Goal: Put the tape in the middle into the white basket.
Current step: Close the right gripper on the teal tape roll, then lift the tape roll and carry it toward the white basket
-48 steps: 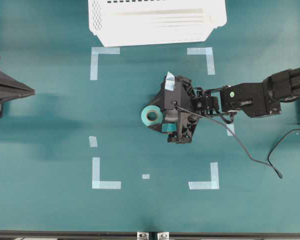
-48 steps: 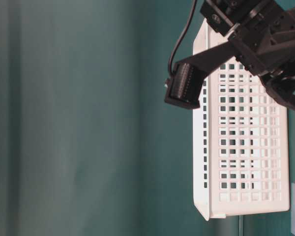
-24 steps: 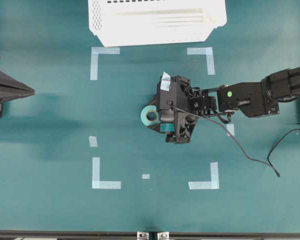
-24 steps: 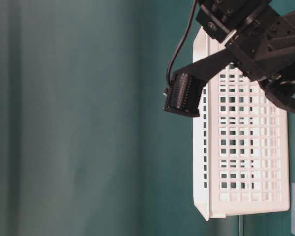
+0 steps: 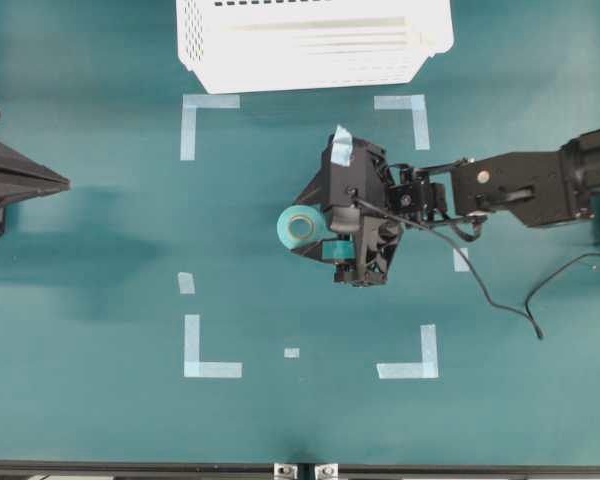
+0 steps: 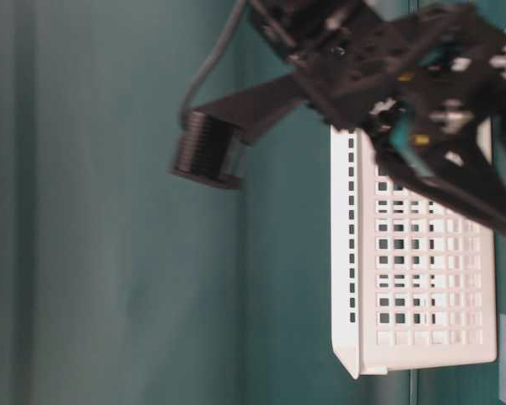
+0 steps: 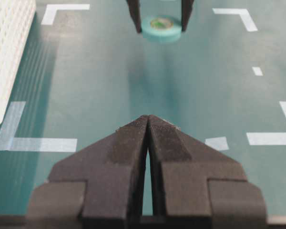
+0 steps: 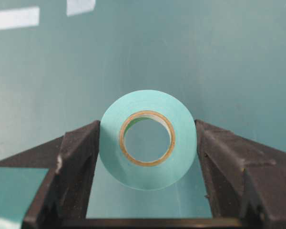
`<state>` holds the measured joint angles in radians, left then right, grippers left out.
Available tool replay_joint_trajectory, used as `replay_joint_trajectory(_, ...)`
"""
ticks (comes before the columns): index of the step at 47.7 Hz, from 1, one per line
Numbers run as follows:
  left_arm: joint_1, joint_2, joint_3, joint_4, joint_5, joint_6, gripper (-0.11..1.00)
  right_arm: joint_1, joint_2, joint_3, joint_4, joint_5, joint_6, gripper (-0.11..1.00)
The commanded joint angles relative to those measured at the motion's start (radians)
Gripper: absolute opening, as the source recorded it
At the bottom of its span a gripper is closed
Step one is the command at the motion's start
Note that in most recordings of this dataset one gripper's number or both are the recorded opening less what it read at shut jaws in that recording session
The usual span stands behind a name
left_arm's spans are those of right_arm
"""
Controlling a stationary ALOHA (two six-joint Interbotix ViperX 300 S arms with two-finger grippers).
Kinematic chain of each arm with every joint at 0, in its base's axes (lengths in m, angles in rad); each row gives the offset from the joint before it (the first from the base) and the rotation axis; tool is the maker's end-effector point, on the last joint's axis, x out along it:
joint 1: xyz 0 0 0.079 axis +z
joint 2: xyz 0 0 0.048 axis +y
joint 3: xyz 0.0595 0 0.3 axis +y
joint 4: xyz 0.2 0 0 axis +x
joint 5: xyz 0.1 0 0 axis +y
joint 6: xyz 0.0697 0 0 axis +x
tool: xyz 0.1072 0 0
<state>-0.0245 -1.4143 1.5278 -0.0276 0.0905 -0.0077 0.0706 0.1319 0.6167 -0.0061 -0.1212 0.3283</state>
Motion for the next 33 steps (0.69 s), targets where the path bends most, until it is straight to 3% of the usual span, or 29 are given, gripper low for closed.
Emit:
replay_joint_trajectory(1,0.002,0.009,-0.012,0.000,-0.009,0.000,-0.11,0.006,-0.054,-0.020,0.000,0.015,0.002,0.67)
replay_joint_trajectory(33,0.003,0.009,-0.014,0.000,-0.009,0.002,-0.11,0.006,-0.227,-0.021,0.000,0.080,0.002,0.67)
